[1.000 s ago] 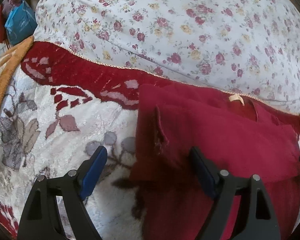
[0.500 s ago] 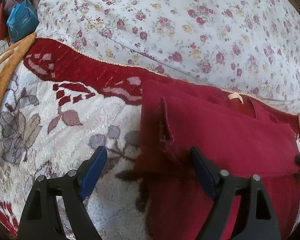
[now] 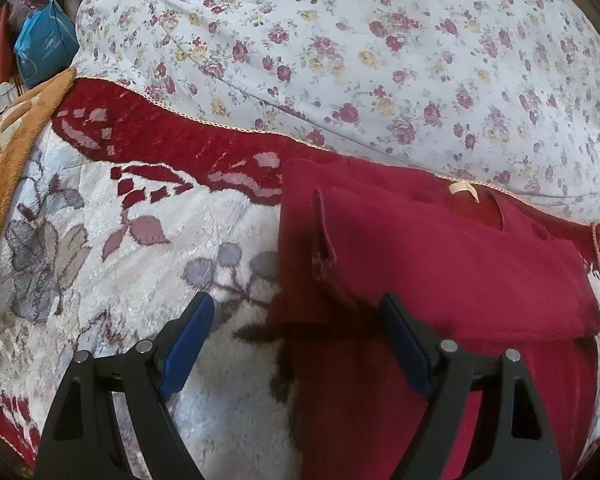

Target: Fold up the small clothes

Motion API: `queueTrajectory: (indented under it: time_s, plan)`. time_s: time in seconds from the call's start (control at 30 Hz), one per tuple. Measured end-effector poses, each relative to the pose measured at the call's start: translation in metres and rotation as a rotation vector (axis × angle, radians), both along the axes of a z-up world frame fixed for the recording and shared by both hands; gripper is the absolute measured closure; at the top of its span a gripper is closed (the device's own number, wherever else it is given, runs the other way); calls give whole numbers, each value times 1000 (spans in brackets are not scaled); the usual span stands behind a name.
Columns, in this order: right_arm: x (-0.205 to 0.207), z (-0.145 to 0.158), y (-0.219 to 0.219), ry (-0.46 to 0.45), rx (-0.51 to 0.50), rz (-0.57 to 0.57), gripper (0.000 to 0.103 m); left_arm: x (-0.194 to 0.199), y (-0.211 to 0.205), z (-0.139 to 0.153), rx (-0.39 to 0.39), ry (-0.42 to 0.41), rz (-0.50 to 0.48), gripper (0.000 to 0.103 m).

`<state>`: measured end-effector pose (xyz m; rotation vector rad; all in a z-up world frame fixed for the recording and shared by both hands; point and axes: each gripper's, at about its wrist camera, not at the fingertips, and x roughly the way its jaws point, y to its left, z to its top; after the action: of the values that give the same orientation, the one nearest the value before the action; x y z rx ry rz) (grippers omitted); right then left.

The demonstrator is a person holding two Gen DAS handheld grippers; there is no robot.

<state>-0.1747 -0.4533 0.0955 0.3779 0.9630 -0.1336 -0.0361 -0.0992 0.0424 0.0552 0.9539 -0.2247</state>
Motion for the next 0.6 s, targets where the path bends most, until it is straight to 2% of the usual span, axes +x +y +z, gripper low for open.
queueTrajectory:
  time_s: [0.1,0.2,0.27,0.3,0.43,0.6]
  plan:
    - [1,-3,6,18,-4,17,49,-8,3,4,-10,13,-14,20]
    - [-8,-4,4,66,45,7,46,-20,8,10,-31,30,-31,20]
    - [-21,0,5,70,90,43,30,-30,14,15,-74,45,-53,20]
    - [-27,0,6,79,95,63,28,-36,16,16,-81,55,-64,19]
    - [-64,-1,17,137,97,167,27,-65,25,14,-67,93,-97,19]
    - [-105,-8,23,175,66,213,27,-99,44,4,-94,169,-110,19]
